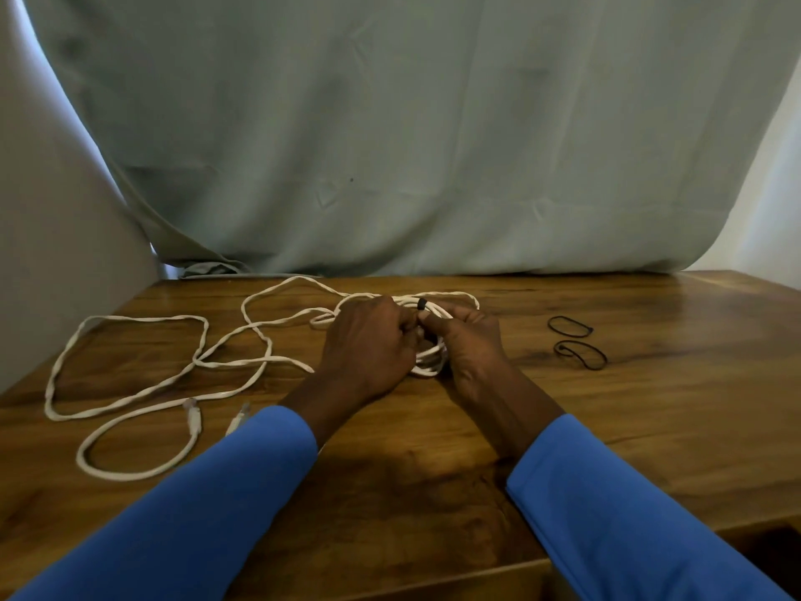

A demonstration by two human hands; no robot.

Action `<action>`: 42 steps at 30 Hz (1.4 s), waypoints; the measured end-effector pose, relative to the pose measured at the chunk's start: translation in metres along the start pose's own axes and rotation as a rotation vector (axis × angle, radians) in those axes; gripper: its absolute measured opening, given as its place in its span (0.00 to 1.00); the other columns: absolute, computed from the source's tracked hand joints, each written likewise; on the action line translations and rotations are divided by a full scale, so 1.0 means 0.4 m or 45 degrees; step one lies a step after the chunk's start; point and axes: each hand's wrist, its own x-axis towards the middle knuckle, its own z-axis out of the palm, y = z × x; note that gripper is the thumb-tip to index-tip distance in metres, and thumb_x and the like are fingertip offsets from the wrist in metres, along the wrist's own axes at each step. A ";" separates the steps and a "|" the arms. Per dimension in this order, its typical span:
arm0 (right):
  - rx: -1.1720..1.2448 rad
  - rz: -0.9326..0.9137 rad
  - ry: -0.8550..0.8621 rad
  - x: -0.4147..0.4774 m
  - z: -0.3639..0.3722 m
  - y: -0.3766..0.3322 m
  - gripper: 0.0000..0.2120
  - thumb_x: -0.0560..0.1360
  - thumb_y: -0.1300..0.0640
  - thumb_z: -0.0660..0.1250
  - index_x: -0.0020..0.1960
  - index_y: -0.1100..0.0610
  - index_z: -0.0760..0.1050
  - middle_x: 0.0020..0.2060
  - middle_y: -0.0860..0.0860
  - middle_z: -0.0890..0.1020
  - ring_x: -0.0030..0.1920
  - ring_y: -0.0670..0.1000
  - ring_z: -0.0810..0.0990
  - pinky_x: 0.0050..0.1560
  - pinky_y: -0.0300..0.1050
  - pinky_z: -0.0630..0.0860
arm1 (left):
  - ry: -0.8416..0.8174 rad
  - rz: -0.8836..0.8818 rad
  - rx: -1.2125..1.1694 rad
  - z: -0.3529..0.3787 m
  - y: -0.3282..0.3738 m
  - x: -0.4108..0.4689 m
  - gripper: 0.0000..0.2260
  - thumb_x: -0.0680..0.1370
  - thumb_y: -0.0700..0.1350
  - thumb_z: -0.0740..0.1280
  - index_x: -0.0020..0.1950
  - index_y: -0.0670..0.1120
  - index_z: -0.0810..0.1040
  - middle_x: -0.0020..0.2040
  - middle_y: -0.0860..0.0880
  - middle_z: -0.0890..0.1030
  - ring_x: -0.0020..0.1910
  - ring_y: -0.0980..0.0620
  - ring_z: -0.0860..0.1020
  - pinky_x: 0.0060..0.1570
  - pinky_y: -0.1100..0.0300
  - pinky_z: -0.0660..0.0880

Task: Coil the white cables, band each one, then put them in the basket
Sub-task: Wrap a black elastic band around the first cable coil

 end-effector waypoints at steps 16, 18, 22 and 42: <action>-1.119 -0.941 -0.297 -0.010 -0.009 0.003 0.09 0.77 0.59 0.67 0.52 0.52 0.85 0.43 0.45 0.87 0.44 0.44 0.84 0.45 0.44 0.78 | 0.128 0.209 -0.240 -0.048 -0.137 0.059 0.13 0.79 0.51 0.62 0.37 0.49 0.78 0.36 0.51 0.74 0.36 0.50 0.74 0.37 0.52 0.71; -1.020 -0.869 -0.381 -0.007 -0.017 -0.003 0.09 0.78 0.63 0.68 0.54 0.54 0.85 0.45 0.45 0.87 0.46 0.44 0.85 0.47 0.41 0.78 | 0.157 0.249 -0.268 -0.049 -0.157 0.059 0.12 0.79 0.52 0.65 0.45 0.48 0.84 0.40 0.49 0.79 0.39 0.50 0.78 0.40 0.50 0.75; -0.927 -0.788 -0.412 -0.007 -0.017 -0.002 0.08 0.78 0.63 0.71 0.55 0.56 0.85 0.46 0.48 0.88 0.48 0.48 0.86 0.52 0.52 0.82 | 0.055 0.032 -0.617 -0.026 -0.158 0.059 0.10 0.78 0.52 0.69 0.44 0.49 0.87 0.38 0.53 0.86 0.38 0.54 0.84 0.43 0.50 0.80; -1.123 -1.084 -0.469 -0.021 0.001 -0.010 0.08 0.79 0.56 0.70 0.58 0.52 0.81 0.52 0.48 0.83 0.54 0.43 0.80 0.56 0.36 0.73 | -0.402 -0.712 -1.426 -0.042 -0.128 0.058 0.08 0.75 0.41 0.74 0.50 0.36 0.84 0.42 0.39 0.85 0.39 0.46 0.82 0.41 0.57 0.79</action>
